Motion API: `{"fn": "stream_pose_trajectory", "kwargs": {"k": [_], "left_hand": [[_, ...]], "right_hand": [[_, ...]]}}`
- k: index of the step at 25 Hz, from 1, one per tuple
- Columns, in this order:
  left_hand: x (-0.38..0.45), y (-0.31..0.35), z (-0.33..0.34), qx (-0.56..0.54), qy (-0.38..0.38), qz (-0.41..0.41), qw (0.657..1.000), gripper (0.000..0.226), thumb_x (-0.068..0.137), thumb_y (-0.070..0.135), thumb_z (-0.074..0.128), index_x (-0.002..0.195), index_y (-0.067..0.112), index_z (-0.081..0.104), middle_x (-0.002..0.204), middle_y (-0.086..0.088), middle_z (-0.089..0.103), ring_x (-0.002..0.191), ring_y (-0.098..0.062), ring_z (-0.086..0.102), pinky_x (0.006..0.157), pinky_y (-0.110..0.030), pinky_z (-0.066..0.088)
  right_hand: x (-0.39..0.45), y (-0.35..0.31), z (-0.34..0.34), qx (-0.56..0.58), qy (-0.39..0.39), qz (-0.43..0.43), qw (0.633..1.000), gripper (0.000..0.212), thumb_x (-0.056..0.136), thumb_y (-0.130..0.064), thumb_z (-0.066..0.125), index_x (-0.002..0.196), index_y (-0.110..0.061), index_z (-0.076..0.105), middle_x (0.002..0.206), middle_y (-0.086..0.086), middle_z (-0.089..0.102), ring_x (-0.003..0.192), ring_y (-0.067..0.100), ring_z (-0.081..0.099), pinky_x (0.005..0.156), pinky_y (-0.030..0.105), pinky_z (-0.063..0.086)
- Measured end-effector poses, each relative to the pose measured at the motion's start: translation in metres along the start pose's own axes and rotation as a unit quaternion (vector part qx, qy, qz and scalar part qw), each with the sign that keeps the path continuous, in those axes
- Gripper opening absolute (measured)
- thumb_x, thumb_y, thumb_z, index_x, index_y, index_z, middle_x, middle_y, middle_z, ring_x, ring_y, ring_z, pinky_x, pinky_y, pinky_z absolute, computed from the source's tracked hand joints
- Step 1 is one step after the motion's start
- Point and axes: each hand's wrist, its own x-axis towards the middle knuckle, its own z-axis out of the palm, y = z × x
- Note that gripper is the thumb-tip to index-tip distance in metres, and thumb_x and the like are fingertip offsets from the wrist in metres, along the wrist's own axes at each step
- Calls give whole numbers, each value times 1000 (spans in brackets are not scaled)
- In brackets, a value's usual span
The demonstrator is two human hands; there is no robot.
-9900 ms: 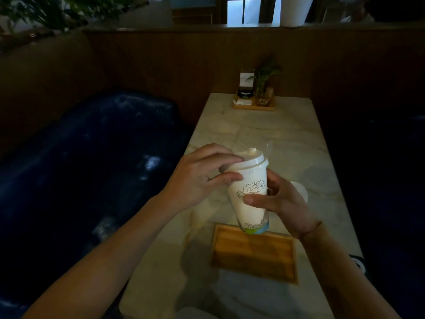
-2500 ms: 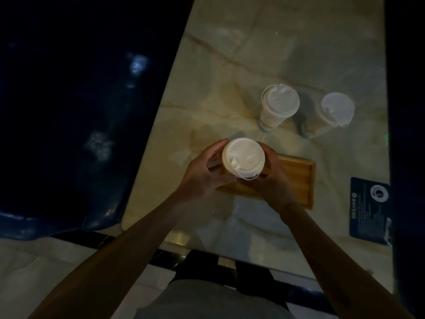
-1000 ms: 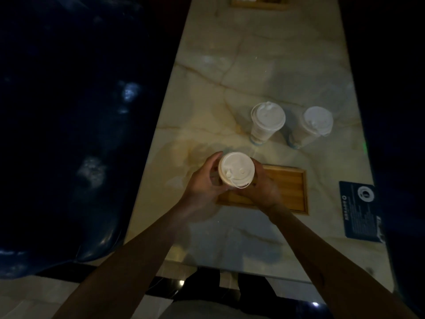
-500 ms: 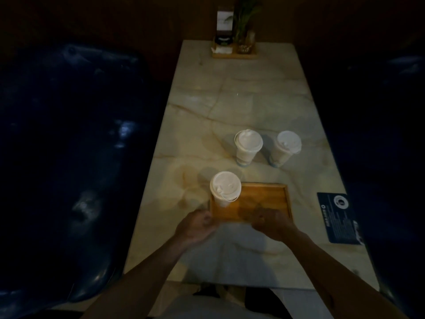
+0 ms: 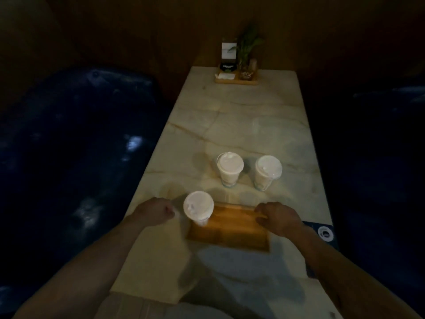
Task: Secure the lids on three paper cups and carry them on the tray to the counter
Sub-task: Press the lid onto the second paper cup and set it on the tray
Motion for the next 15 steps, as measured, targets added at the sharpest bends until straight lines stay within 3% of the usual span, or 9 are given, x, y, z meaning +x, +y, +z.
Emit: {"fn": "stream_pose_trajectory", "kwargs": {"k": [4, 8, 15], "left_hand": [[20, 32, -45, -17, 66, -5, 998, 20, 93, 34, 63, 105, 19, 67, 111, -1, 68, 102, -20, 63, 85, -32, 50], [51, 72, -58, -79, 88, 40, 992, 36, 88, 41, 69, 118, 22, 64, 120, 3, 63, 111, -16, 60, 91, -30, 49], [111, 108, -50, -72, 100, 113, 986, 83, 72, 48, 80, 142, 36, 36, 144, 7, 39, 124, -15, 51, 98, -34, 48]], "right_hand": [[20, 18, -34, -9, 65, -17, 998, 43, 95, -47, 51, 135, -30, 51, 133, 0, 61, 122, 20, 58, 97, 34, 49], [40, 12, -50, -12, 121, -21, 992, 47, 94, -50, 52, 135, -29, 51, 131, 2, 63, 117, 23, 62, 92, 37, 54], [83, -30, -36, 24, 155, -16, 987, 78, 90, -58, 54, 153, -24, 22, 131, 8, 61, 112, 26, 64, 82, 35, 53]]}}
